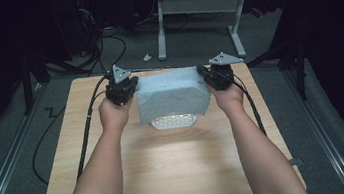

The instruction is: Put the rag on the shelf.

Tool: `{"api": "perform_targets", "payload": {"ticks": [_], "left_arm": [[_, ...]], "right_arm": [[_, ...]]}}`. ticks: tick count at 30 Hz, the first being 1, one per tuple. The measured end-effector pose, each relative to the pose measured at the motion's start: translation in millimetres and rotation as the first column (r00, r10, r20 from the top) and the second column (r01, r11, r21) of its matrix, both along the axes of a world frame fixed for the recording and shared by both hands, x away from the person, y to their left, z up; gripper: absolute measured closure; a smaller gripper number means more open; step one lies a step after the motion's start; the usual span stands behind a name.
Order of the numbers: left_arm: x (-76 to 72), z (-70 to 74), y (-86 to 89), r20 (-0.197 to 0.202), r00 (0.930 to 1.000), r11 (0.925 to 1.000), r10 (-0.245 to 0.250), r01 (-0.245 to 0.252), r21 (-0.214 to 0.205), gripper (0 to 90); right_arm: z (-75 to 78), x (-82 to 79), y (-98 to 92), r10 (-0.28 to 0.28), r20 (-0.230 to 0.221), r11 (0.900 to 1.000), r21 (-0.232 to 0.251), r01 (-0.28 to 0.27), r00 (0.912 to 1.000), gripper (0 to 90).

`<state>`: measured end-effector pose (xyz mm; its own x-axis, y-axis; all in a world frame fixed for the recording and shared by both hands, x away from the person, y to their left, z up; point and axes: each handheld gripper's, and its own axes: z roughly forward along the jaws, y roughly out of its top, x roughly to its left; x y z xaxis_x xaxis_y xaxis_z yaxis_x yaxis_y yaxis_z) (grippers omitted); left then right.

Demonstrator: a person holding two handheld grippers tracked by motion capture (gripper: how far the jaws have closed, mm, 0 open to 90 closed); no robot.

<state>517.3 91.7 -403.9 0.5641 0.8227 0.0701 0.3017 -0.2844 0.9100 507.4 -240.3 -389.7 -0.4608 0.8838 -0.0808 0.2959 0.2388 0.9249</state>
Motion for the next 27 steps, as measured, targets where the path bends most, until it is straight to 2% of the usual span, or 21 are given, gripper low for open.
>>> {"api": "perform_targets", "payload": {"ticks": [4, 13, 18, 27], "left_arm": [[-4.3, -15.2, 0.2, -0.033, 0.9994, 0.9999, -0.010, 0.010, 0.004, 89.8], [-13.2, -39.9, 0.0, -0.084, 0.9959, 0.9991, -0.033, 0.031, -0.029, 89.8], [-17.1, -50.6, -2.7, -0.094, 0.9948, 0.9979, -0.041, 0.036, -0.053, 89.8], [-22.8, -65.9, 0.7, -0.119, 0.9917, 0.9956, -0.050, 0.040, -0.085, 89.8]], "right_arm": [[-15.1, -4.4, -2.7, 0.019, -0.018, 0.9997, 0.015, -0.018, 0.9997, 89.3], [-41.7, -15.4, -6.3, 0.018, -0.056, 0.9997, 0.020, -0.017, 0.9983, 89.1], [-52.5, -18.8, -7.6, 0.009, -0.075, 0.9993, 0.036, -0.006, 0.9972, 89.2], [-65.6, -21.1, -3.0, 0.016, -0.092, 0.9994, 0.032, -0.013, 0.9956, 89.2]]}}
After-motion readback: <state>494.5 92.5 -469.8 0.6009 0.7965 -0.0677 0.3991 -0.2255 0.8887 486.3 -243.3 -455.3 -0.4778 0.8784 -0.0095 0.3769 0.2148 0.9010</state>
